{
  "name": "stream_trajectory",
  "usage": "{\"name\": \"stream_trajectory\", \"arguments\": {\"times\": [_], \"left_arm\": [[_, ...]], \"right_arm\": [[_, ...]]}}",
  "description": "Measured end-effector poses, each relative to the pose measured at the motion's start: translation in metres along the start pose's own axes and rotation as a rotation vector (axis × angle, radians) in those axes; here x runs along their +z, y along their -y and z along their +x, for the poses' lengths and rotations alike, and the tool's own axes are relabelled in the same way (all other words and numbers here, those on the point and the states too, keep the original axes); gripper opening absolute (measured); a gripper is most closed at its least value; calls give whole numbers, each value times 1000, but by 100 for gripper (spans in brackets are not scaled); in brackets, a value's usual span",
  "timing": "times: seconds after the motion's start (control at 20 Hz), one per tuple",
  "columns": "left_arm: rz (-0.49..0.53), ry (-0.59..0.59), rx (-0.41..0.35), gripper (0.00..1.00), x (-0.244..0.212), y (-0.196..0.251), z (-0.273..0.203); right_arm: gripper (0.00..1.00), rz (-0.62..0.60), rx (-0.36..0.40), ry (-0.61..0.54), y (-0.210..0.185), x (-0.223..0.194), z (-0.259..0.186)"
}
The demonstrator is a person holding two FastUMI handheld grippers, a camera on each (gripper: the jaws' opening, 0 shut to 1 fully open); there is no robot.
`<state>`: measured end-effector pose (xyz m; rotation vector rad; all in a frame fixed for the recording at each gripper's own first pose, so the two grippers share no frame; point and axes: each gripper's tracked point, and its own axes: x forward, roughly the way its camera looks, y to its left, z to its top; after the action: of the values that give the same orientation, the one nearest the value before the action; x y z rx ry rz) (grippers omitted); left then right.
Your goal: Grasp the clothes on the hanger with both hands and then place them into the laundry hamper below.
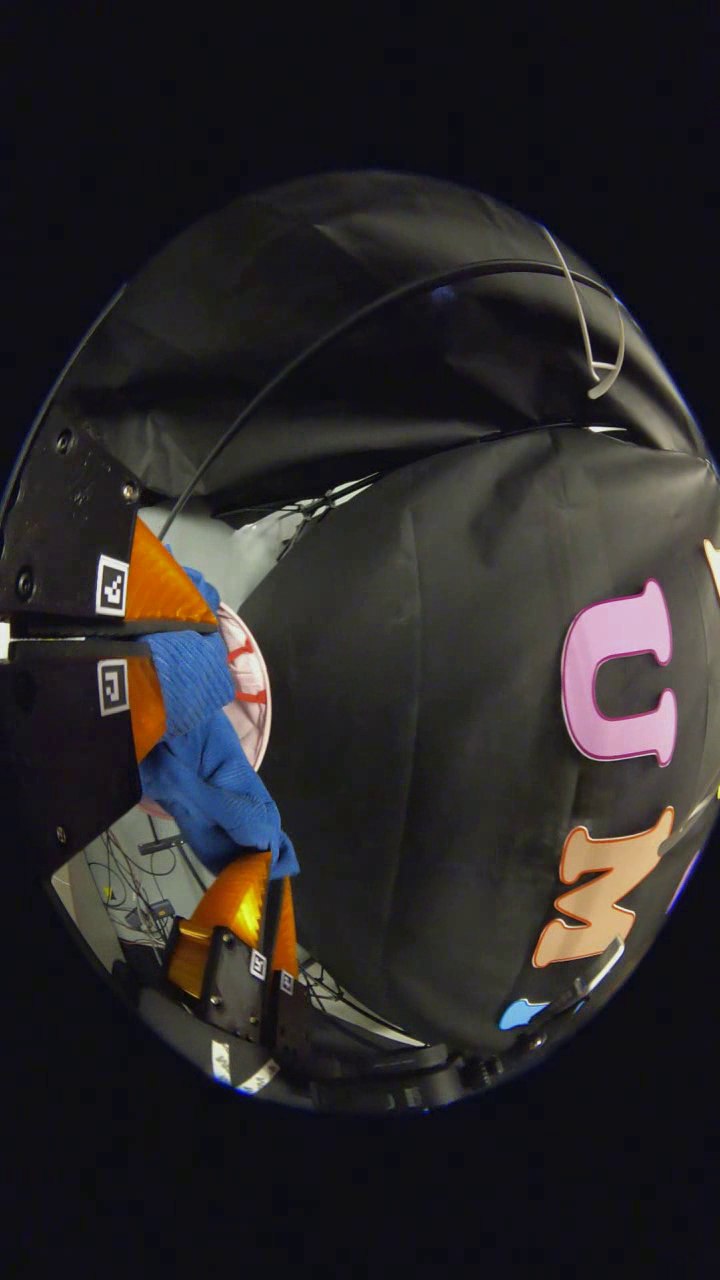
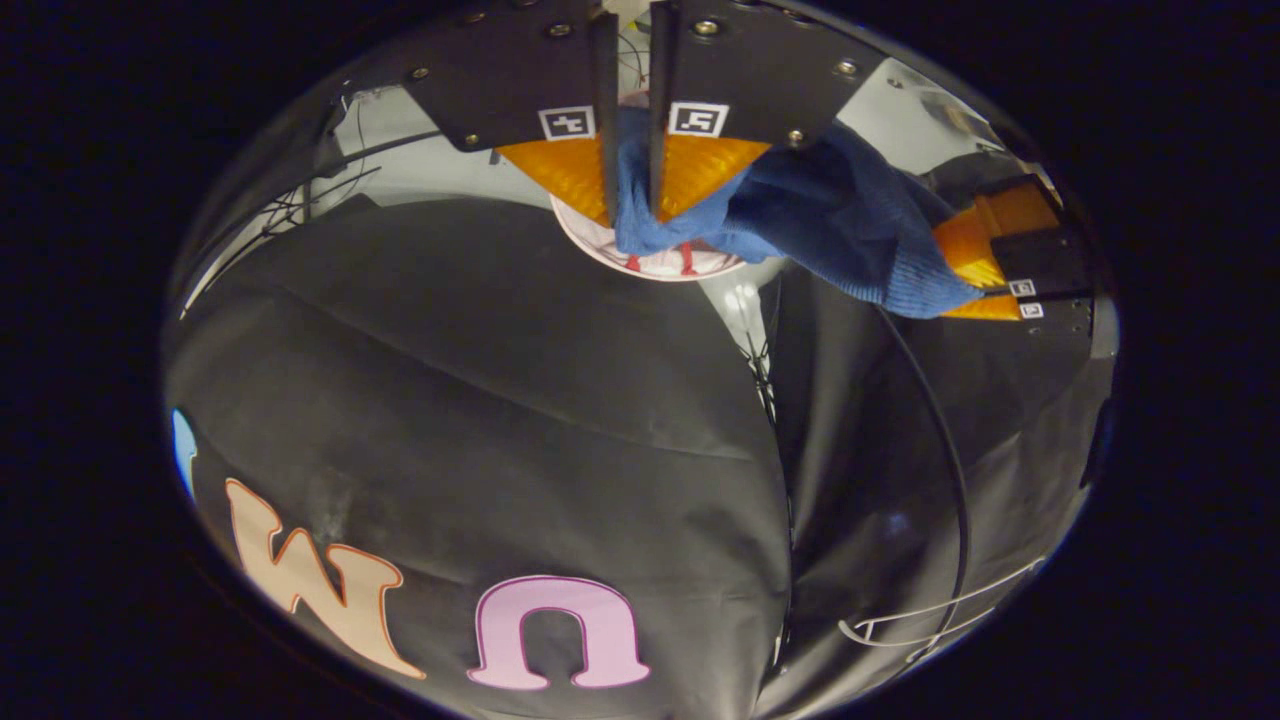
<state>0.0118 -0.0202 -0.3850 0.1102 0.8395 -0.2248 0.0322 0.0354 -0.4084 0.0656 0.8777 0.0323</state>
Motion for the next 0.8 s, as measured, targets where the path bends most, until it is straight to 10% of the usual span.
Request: {"name": "stream_trajectory", "arguments": {"times": [0.35, 0.8], "left_arm": [[9, -143, -31, 24, -56, 8, 9], [-24, -110, -30, 24, -47, 4, 1]], "right_arm": [[13, 0, 14, 5, -9, 2, -3], [13, 5, 6, 11, -7, 1, -14]]}}
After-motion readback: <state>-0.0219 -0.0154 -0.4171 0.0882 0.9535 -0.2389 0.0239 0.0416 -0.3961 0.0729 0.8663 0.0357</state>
